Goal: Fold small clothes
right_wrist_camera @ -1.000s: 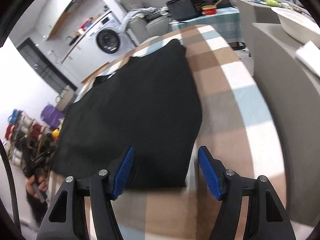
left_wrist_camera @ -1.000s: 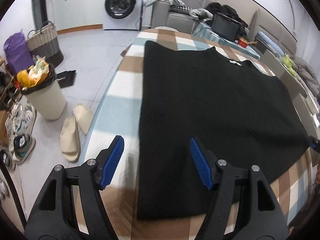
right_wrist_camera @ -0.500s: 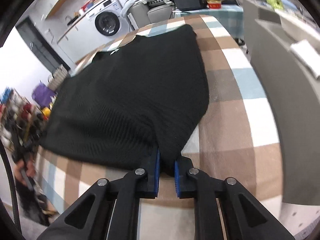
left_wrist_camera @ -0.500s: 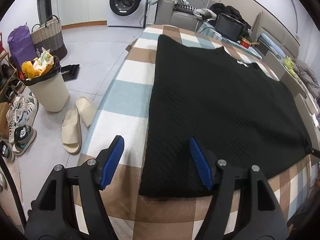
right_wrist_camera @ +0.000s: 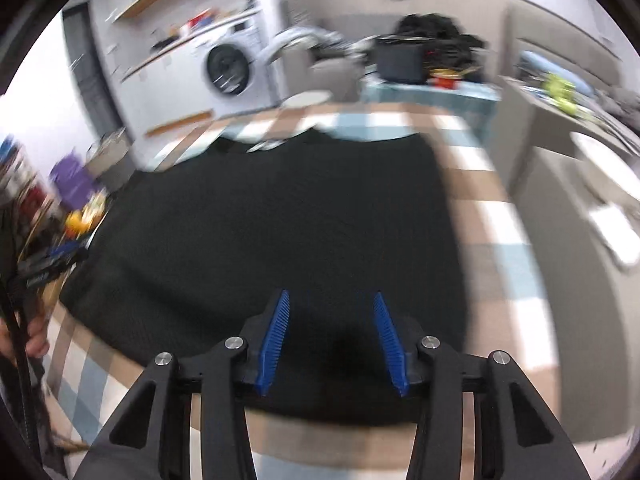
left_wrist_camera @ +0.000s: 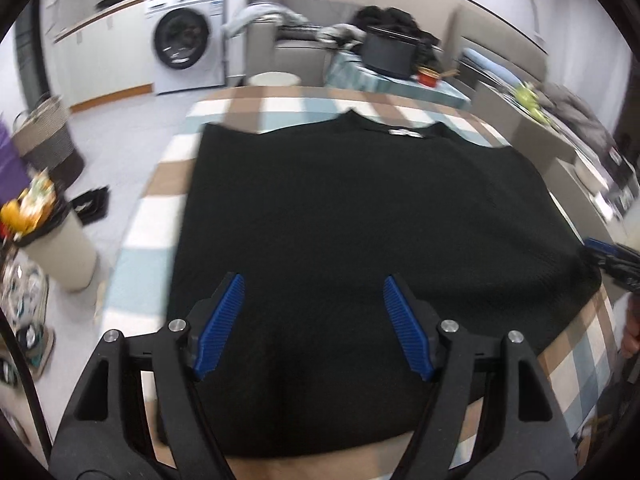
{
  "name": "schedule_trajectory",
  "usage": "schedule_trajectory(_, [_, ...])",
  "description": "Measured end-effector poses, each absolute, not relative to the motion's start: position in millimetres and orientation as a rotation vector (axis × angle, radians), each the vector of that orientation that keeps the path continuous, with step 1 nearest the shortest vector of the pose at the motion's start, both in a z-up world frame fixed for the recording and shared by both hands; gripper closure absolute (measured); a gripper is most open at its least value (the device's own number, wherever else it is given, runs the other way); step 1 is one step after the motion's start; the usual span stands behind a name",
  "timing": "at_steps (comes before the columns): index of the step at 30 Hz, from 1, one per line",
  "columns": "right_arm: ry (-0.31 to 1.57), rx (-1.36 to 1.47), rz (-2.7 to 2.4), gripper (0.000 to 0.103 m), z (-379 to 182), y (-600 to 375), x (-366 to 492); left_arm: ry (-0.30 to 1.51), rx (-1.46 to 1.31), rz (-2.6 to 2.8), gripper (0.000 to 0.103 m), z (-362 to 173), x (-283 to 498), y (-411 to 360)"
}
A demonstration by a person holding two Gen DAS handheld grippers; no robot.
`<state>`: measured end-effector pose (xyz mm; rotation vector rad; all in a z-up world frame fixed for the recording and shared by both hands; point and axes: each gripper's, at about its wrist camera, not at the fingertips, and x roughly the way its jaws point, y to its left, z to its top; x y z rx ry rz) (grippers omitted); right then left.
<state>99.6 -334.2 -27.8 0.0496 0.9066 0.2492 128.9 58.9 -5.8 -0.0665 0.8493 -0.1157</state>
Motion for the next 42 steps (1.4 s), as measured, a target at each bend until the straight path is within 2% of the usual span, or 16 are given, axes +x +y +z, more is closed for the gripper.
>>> schedule_trajectory(8, [0.956, -0.104, 0.314, 0.057, -56.1, -270.2, 138.4, 0.96, 0.033, -0.216, 0.029, -41.0, 164.2, 0.2])
schedule_trajectory(10, [0.97, -0.111, 0.323, 0.057, -61.9, -272.7, 140.2, 0.96, 0.045, -0.203, 0.029, -47.7, 165.3, 1.1])
schedule_trajectory(13, [0.971, -0.1, 0.343, 0.049, -63.6, -286.6, 135.5, 0.952, 0.055, -0.197, 0.029, -47.9, 160.8, 7.0])
schedule_trajectory(16, [0.979, -0.107, 0.32, 0.049, -70.3, -304.6, 128.2, 0.95, 0.035, -0.195, 0.023, -48.2, 153.9, 18.5])
schedule_trajectory(23, [0.985, -0.049, 0.189, 0.049, -55.1, -347.3, 105.4, 0.936, -0.049, -0.169, 0.023, -38.6, 135.9, 45.8])
schedule_trajectory(28, [0.936, -0.051, 0.26, 0.047, -39.5, -312.6, 124.3, 0.899, 0.009, -0.239, 0.023, -23.8, 150.2, 8.1])
schedule_trajectory(34, [0.991, -0.175, 0.33, 0.046, -69.3, -253.9, 156.8, 0.963, 0.14, -0.283, 0.023, -47.0, 166.8, -36.1])
schedule_trajectory(35, [0.947, -0.216, 0.324, 0.042, -69.2, -251.5, 151.6, 0.948, 0.157, -0.272, 0.023, -46.8, 162.7, -35.1])
schedule_trajectory(39, [0.977, -0.202, 0.33, 0.036, -70.3, -280.4, 134.6, 0.946, 0.122, -0.244, 0.023, -46.7, 146.4, -6.1])
schedule_trajectory(42, [0.998, -0.163, 0.257, 0.036, -70.9, -312.2, 120.1, 0.944, 0.101, -0.217, 0.023, -46.4, 125.9, 14.5])
